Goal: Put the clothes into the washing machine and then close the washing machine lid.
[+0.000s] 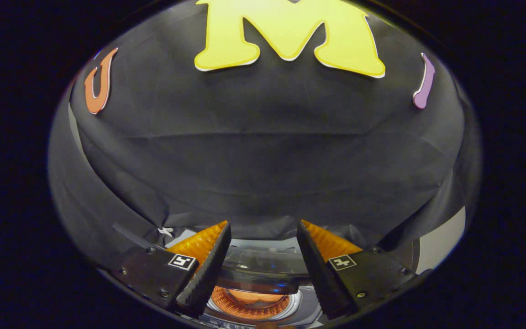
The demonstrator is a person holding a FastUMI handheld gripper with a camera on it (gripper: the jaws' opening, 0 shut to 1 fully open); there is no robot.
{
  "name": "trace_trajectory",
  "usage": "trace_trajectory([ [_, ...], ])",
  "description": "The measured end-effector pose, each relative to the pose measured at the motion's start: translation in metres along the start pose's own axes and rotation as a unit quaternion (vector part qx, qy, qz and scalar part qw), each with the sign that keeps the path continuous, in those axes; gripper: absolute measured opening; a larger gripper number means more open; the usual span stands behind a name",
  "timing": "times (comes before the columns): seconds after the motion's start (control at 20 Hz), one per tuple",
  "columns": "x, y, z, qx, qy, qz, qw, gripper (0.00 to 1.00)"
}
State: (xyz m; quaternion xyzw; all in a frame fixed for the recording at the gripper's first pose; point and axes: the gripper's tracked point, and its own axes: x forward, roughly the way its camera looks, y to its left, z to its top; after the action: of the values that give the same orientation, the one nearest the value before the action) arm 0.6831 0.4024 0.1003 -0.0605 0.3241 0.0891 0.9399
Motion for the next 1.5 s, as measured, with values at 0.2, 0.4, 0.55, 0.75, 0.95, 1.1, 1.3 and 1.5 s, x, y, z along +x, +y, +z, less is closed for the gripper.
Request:
trace_trajectory([
  [0.2,0.002,0.002,-0.004,0.033,0.002,0.016,0.999,0.91],
  [0.4,0.002,0.003,-0.006,0.028,0.009,0.023,0.999,0.91],
  [0.55,0.002,0.002,-0.006,0.027,0.0,0.023,0.999,0.91],
  [0.75,-0.001,0.002,-0.009,0.03,-0.004,0.019,0.999,0.91],
  [0.95,-0.005,0.002,-0.011,0.031,-0.009,0.018,0.999,0.91],
  [1.1,-0.005,0.002,-0.012,0.031,-0.009,0.018,0.999,0.91],
  [1.3,-0.007,0.003,-0.013,0.034,-0.012,0.016,0.999,0.91],
  [1.5,-0.006,0.004,-0.011,0.033,-0.018,0.018,0.999,0.91],
])
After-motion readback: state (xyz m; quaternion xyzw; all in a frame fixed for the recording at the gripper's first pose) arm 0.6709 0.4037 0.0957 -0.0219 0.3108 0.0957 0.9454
